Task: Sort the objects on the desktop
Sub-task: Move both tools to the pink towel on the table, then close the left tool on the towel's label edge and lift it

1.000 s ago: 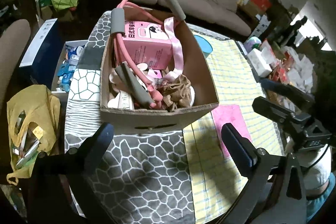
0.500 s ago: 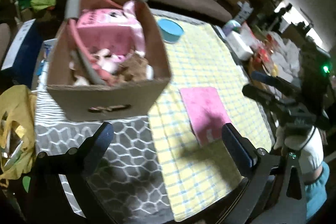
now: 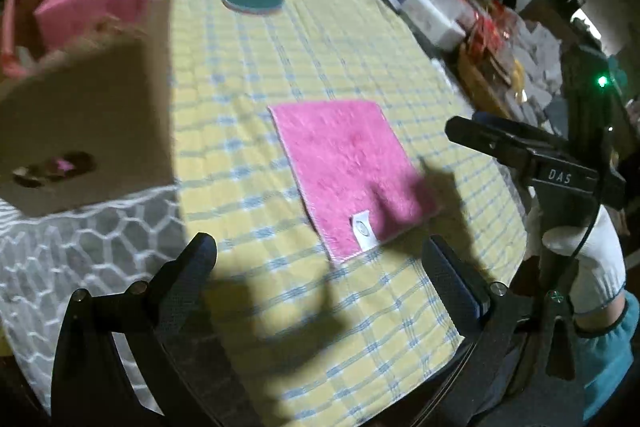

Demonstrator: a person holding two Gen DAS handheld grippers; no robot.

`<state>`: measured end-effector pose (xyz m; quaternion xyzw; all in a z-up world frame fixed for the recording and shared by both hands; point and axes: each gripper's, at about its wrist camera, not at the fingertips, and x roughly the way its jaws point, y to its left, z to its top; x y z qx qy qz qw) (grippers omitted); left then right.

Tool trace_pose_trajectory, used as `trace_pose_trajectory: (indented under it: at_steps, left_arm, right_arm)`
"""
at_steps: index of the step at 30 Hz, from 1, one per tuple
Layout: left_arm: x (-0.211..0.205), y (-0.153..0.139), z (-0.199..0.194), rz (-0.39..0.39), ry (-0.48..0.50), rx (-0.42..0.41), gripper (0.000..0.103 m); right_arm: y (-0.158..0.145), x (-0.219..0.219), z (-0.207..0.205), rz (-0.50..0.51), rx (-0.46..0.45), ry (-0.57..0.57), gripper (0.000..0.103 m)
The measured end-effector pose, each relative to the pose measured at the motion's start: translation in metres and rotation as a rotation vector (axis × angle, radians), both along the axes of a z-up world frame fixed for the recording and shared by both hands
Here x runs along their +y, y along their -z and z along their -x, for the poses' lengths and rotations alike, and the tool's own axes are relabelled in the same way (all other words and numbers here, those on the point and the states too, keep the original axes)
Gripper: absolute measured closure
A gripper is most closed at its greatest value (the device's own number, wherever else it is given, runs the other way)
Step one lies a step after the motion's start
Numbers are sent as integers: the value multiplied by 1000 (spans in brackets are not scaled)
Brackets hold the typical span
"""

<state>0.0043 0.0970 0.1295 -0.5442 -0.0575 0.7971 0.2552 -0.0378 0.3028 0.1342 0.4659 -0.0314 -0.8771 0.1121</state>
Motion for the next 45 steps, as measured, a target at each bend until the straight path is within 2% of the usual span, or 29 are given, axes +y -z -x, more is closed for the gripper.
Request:
trace_pose_trajectory:
  at_steps: [5, 8, 10, 11, 14, 17, 23, 26, 29, 30, 32, 34, 36, 40, 43, 45]
  left_arm:
    - [26, 36, 7, 14, 1, -56, 4]
    - [35, 58, 10, 34, -12, -89, 15]
    - [39, 69, 12, 42, -23, -106, 24]
    - [40, 74, 12, 43, -29, -114, 24]
    - [43, 76, 12, 44, -34, -97, 24]
    - [45, 75, 14, 40, -35, -97, 24]
    - [53, 75, 11, 38, -57, -82, 24]
    - [56, 75, 9, 6, -68, -95, 27]
    - [61, 75, 7, 28, -68, -80, 39]
    - [62, 76, 7, 30, -68, -77, 46]
    - [59, 75, 7, 29, -74, -71, 64]
    - [56, 76, 8, 8, -80, -81, 97]
    - [52, 80, 9, -14, -93, -102, 98]
    - [49, 76, 6, -28, -90, -82, 99]
    - [48, 63, 4, -59, -79, -61, 100]
    - [48, 48, 4, -77, -59, -35, 100]
  right_arm:
    - [32, 14, -2, -16, -51, 34, 2]
    - [52, 24, -1, 27, -79, 64, 13]
    - [63, 29, 1, 60, -95, 75, 15]
    - [70, 31, 1, 79, -106, 77, 16]
    - [84, 35, 1, 121, -127, 72, 30]
    - [94, 37, 3, 120, -170, 77, 30]
    - [96, 34, 1, 108, -162, 76, 31]
    - [95, 30, -1, 137, -155, 54, 50]
    - [97, 27, -1, 197, -168, 38, 51]
    - [97, 27, -1, 211, -168, 36, 51]
    - [96, 29, -2, 277, -165, 29, 55]
    - [96, 33, -3, 352, -162, 32, 62]
    - [94, 34, -3, 369, -156, 30, 64]
    - [89, 24, -3, 356, -148, -9, 69]
    - [81, 17, -4, 359, -130, -35, 72]
    - [75, 12, -5, 380, -115, -56, 80]
